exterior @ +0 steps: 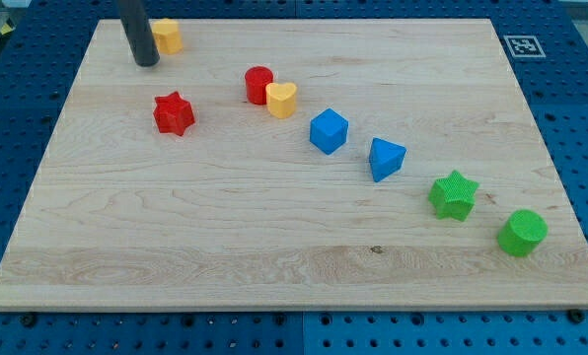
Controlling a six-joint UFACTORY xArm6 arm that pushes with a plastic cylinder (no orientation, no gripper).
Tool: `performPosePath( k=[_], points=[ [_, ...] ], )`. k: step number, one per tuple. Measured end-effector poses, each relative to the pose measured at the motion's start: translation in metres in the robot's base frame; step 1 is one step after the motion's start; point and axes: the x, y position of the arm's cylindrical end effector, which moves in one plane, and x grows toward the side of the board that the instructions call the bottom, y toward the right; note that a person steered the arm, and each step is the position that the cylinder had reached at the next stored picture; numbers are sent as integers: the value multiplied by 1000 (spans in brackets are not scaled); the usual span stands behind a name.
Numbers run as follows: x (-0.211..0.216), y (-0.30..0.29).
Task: Push the red star horizontal to the red circle
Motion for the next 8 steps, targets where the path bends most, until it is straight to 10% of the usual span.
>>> performPosePath(
  k=[3,8],
  points=[
    [118,-1],
    [135,44]
  ],
)
